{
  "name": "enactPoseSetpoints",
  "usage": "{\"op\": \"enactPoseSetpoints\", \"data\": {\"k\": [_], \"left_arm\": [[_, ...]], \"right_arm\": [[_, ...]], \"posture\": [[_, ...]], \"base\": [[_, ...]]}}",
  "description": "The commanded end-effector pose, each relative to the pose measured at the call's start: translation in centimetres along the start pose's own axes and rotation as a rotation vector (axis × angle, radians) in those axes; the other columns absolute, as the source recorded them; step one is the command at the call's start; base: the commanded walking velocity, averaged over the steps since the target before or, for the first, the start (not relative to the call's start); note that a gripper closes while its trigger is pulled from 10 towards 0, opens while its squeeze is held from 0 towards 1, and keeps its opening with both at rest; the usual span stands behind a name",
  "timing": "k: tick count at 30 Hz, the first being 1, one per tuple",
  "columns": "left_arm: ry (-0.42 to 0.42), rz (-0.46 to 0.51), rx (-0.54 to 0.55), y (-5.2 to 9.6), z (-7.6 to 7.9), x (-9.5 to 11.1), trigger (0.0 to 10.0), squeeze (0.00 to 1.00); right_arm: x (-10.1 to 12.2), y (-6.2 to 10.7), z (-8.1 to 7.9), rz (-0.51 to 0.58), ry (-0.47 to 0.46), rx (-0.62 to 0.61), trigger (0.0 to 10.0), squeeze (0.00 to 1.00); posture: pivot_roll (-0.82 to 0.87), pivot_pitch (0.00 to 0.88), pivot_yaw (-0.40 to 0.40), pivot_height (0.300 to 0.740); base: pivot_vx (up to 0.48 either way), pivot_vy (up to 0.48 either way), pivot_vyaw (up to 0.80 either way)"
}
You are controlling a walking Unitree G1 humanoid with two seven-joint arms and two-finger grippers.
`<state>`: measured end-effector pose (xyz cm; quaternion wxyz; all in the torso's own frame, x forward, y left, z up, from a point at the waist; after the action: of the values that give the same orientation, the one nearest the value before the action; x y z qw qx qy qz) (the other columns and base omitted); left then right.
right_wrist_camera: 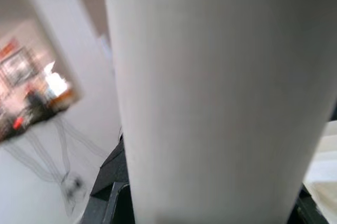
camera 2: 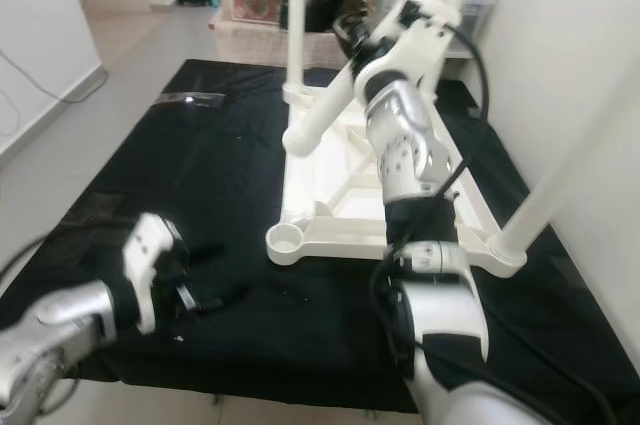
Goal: Building children table
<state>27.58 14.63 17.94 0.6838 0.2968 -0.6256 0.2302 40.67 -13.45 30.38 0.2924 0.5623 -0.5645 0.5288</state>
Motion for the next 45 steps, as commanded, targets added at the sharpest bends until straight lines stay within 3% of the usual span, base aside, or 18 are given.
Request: {"op": "enactPoseSetpoints", "data": {"k": [1, 6, 11, 18, 22, 26, 27, 38, 45], "left_arm": [[-0.041, 0.001, 0.033, 0.3, -0.5, 0.5, 10.0, 0.00], [-0.152, 0.004, 0.160, 0.9, -2.9, 2.4, 10.0, 0.00], [-0.148, 0.008, 0.156, 0.7, -3.1, 2.4, 10.0, 0.00], [-0.109, -0.004, 0.099, -0.7, -2.5, 1.4, 10.0, 0.00], [-0.104, -0.005, 0.019, -1.5, -1.9, 1.5, 10.0, 0.00], [-0.118, -0.007, 0.000, -1.9, -1.7, 1.6, 10.0, 0.00], [-0.144, -0.005, 0.001, -2.4, -1.9, 1.9, 10.0, 0.00], [-0.153, -0.005, 0.007, -3.1, -2.4, 1.8, 10.0, 0.00], [-0.105, -0.005, -0.023, -3.9, -2.3, 1.3, 10.0, 0.00]], "right_arm": [[0.7, 0.3, -0.5, 0.012, 0.027, 0.064, 0.0, 0.00], [0.9, 1.9, -0.7, -0.011, 0.095, 0.246, 0.0, 0.00], [1.7, 2.5, -0.7, -0.008, 0.095, 0.293, 0.0, 0.00], [2.3, 4.3, -3.6, -0.013, 0.021, 0.438, 0.0, 0.00], [1.0, 5.0, -6.4, -0.047, -0.014, 0.532, 0.0, 0.00], [0.4, 5.2, -7.5, -0.070, -0.026, 0.567, 0.0, 0.00], [-0.3, 5.4, -8.6, -0.102, -0.031, 0.609, 0.0, 0.00], [-0.5, 6.3, -10.3, -0.135, -0.054, 0.680, 0.0, 0.00], [0.3, 7.5, -12.0, -0.117, -0.093, 0.794, 0.0, 0.00]], "posture": [[0.08, 0.000, -0.073, 0.740], [0.08, 0.000, -0.071, 0.740], [0.06, 0.000, -0.059, 0.740], [0.04, 0.000, -0.045, 0.740], [0.03, 0.000, -0.040, 0.740], [0.03, 0.000, -0.040, 0.740], [0.04, 0.000, -0.043, 0.740], [0.03, 0.000, -0.041, 0.740], [0.02, 0.000, -0.035, 0.740]], "base": [[0.000, 0.000, 0.00], [0.000, 0.000, 0.00], [0.000, 0.000, 0.00], [0.000, 0.000, 0.00], [0.000, 0.000, 0.00], [0.000, 0.000, 0.00], [0.000, 0.000, 0.00], [0.000, 0.000, 0.00], [0.000, 0.000, 0.00]]}}
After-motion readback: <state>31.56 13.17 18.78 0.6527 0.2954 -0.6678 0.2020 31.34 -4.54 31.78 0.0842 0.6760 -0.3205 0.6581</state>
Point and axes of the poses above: a point about 5 cm out from each wrist's last joint towards the gripper, its own y axis pointing back from the gripper into the wrist, its own x axis along the axis of the wrist's last joint, z = x × y, the point moved 2 cm from there along -y, pointing out of the wrist towards the gripper, and after that the axes turned 7 degrees about y, right-handed, at the moved point
